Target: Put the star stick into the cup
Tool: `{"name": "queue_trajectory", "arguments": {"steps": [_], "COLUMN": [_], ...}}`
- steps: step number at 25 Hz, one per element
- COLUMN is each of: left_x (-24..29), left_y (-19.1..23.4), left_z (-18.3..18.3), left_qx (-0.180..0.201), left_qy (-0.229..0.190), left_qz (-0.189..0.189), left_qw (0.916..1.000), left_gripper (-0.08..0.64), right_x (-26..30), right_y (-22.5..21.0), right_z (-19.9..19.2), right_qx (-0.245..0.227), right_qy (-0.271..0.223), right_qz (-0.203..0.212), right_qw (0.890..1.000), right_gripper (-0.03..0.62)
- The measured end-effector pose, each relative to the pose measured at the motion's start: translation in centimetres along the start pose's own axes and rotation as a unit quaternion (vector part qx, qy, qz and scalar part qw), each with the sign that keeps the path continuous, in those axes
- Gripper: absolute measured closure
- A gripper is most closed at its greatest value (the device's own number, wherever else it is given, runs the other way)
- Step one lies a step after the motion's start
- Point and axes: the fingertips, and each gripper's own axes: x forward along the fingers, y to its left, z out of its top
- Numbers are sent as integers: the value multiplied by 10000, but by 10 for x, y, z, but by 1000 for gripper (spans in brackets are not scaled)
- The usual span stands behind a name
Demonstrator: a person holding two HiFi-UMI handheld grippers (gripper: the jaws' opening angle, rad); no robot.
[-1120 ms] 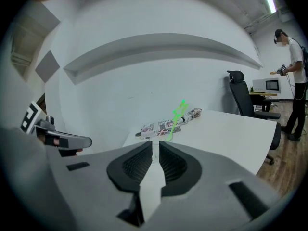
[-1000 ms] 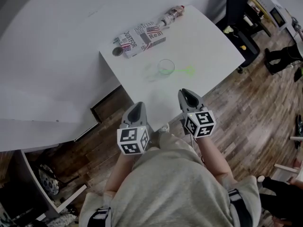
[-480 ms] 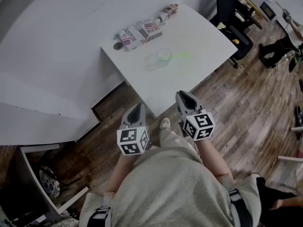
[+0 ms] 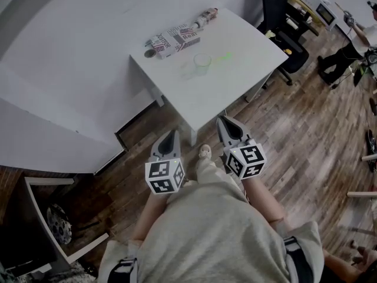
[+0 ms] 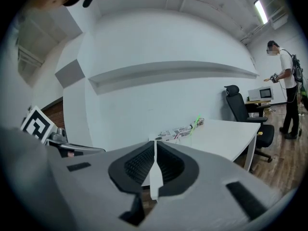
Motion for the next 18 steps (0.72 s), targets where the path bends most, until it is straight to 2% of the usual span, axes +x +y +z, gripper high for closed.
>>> {"name": "queue_trajectory", "arguments": {"steps": [10, 18], "left_x": [-48, -61], "left_y": [-13, -18], "left_z": [-24, -30], "left_qx": [7, 12], "left_qy": [-41, -61], "left_qz": [11, 46], "left_qw": [10000, 10000], "left_gripper": [551, 551], "right_x": [-55, -67], "right_y": [33, 36], "right_z": [-11, -14], "right_qx": [-129, -117], "right_qy": [-106, -123], "right_qz": [46, 88], "right_qw": [9998, 9998], "right_gripper": [595, 595]}}
